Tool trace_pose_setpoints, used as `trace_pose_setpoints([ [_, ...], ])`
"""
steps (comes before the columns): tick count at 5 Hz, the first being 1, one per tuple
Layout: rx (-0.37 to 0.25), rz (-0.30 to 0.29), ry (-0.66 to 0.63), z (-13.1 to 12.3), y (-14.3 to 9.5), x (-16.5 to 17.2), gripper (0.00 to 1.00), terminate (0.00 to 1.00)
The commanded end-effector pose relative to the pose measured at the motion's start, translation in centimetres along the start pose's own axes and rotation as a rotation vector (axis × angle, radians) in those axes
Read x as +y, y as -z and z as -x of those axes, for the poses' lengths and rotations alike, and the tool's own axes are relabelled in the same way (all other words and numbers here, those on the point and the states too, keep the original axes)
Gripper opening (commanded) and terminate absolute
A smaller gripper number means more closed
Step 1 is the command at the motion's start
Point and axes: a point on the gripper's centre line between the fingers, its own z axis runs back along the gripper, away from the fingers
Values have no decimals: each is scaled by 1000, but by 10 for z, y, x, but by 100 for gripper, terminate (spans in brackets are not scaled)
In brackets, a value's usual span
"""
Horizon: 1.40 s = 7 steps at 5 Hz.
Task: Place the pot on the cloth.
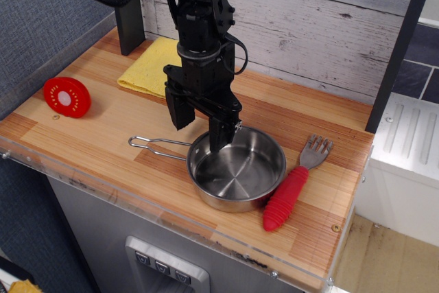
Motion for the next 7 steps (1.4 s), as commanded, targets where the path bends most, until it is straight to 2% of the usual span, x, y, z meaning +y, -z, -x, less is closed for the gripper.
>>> trace_pose_setpoints([
  [1,-8,-9,23,-9,-3,-4,0,0],
  [3,7,-12,36,-8,-1,-9,0,0],
  [4,11,5,84,-11,-7,-15,0,0],
  [5,-59,86,173,-17,-30,-23,0,0],
  [6,-85,206,315,-25,-72,-29,0,0],
  [7,-127,166,274,-25,-113,-20,0,0],
])
